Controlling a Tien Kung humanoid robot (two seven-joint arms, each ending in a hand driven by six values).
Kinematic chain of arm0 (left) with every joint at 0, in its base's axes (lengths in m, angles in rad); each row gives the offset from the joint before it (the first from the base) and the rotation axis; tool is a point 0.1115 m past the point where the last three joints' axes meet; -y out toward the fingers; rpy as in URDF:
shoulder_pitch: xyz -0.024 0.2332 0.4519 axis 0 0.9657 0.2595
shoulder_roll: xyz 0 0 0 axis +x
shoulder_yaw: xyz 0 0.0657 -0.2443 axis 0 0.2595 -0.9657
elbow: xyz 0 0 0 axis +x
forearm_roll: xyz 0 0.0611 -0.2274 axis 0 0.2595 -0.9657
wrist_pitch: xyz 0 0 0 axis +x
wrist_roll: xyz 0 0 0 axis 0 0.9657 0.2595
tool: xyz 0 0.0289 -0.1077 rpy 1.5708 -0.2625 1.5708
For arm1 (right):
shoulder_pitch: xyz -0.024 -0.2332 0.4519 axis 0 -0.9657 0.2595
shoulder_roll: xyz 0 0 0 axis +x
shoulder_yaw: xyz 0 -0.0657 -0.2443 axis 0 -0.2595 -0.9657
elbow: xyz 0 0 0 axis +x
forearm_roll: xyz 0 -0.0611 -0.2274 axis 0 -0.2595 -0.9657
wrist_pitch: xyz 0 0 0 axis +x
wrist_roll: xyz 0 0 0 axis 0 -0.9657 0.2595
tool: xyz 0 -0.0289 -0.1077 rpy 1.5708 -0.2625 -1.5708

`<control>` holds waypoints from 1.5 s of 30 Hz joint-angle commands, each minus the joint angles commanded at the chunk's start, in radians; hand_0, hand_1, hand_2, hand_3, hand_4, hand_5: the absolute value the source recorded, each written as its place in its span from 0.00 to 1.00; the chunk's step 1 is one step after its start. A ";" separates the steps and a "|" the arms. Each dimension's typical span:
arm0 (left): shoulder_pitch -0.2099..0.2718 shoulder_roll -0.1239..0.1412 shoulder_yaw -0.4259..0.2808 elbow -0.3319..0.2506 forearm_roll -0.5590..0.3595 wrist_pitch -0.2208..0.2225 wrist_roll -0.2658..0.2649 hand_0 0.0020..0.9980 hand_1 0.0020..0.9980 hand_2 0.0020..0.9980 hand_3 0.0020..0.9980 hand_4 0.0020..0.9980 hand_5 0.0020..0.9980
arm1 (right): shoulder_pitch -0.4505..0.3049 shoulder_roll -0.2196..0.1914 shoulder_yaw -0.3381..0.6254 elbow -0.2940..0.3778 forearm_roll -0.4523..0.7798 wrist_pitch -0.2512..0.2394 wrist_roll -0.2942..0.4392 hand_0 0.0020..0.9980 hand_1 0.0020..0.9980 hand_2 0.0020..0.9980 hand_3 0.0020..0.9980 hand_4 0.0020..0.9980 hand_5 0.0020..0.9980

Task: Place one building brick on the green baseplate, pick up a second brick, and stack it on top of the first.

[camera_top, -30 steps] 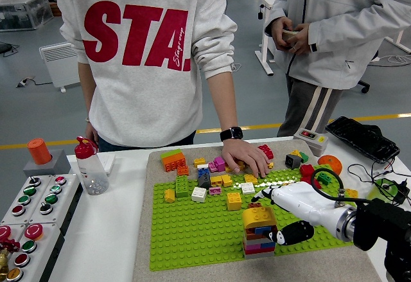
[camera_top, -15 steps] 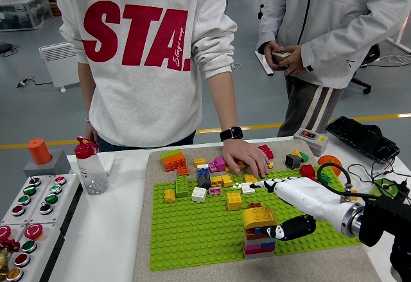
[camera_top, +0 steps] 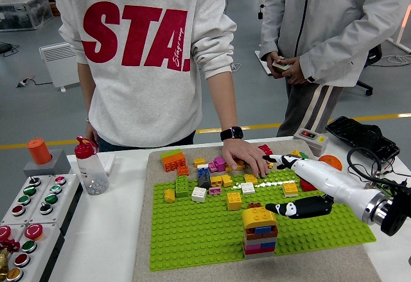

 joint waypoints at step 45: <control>-0.009 0.003 0.000 0.000 -0.002 -0.001 -0.002 0.66 0.69 0.69 0.58 0.29 1.00 | 0.126 0.026 -0.293 0.000 -0.321 -0.164 0.247 0.55 0.59 0.57 0.53 0.30 0.42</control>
